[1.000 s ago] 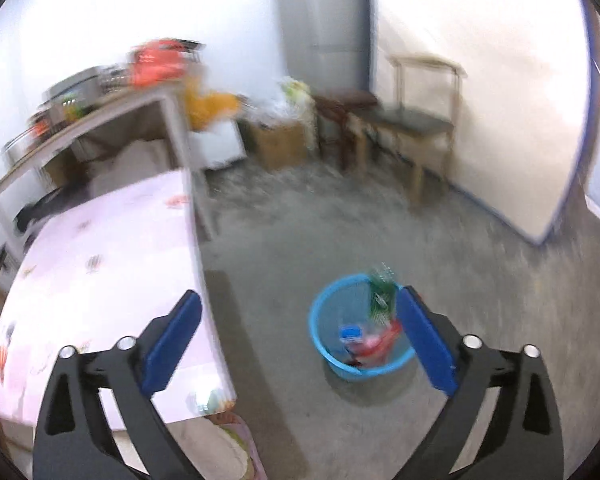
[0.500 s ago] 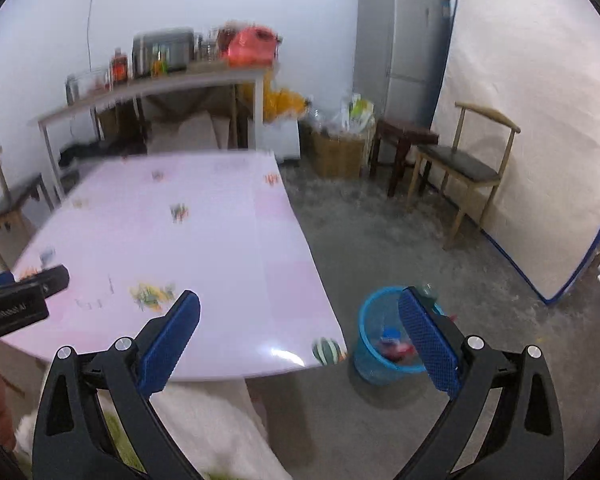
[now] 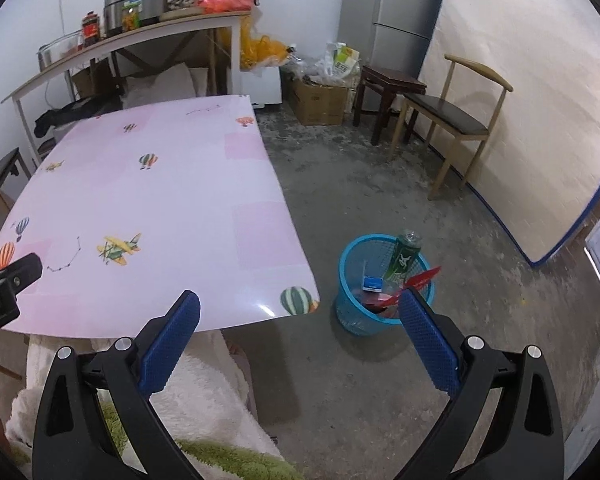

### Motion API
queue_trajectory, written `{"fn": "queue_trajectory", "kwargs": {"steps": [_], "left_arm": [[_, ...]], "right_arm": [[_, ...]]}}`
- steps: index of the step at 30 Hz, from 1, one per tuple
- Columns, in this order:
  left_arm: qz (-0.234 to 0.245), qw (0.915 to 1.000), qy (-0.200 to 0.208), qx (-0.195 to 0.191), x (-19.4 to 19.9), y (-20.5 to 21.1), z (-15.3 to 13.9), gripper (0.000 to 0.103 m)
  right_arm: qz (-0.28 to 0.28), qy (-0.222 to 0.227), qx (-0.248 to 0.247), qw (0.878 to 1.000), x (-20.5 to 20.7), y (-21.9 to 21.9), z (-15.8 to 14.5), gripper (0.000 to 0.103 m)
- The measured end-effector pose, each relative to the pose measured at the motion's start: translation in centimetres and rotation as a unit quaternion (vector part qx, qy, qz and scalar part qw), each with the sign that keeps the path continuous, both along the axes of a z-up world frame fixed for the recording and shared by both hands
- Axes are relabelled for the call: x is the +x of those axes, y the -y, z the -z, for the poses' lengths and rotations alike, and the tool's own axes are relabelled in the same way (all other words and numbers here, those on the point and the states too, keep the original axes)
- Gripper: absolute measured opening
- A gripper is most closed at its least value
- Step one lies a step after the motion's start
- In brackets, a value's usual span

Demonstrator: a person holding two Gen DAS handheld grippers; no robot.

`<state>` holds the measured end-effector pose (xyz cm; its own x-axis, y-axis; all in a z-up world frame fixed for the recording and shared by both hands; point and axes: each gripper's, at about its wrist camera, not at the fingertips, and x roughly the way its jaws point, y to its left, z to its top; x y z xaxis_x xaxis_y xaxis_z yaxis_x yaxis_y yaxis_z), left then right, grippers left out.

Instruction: Collect trash

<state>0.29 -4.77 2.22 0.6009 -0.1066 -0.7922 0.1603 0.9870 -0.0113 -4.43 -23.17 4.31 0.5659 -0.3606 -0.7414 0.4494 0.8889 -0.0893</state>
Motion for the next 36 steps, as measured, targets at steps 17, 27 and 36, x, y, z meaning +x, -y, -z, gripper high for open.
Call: {"fn": "queue_trajectory", "kwargs": {"steps": [17, 27, 36], "left_arm": [[0.016, 0.9995, 0.027, 0.008, -0.5, 1.6, -1.4, 0.094], [0.027, 0.9993, 0.024, 0.006, -0.6, 1.8, -1.4, 0.094], [0.034, 0.9993, 0.017, 0.005, -0.8, 2.1, -1.2, 0.094]], "right_arm": [[0.030, 0.021, -0.010, 0.999, -1.3, 1.3, -1.0, 0.097], [0.033, 0.021, -0.021, 0.999, -1.6, 1.2, -1.4, 0.097], [0.037, 0.019, -0.020, 0.999, -1.9, 1.7, -1.4, 0.097]]}}
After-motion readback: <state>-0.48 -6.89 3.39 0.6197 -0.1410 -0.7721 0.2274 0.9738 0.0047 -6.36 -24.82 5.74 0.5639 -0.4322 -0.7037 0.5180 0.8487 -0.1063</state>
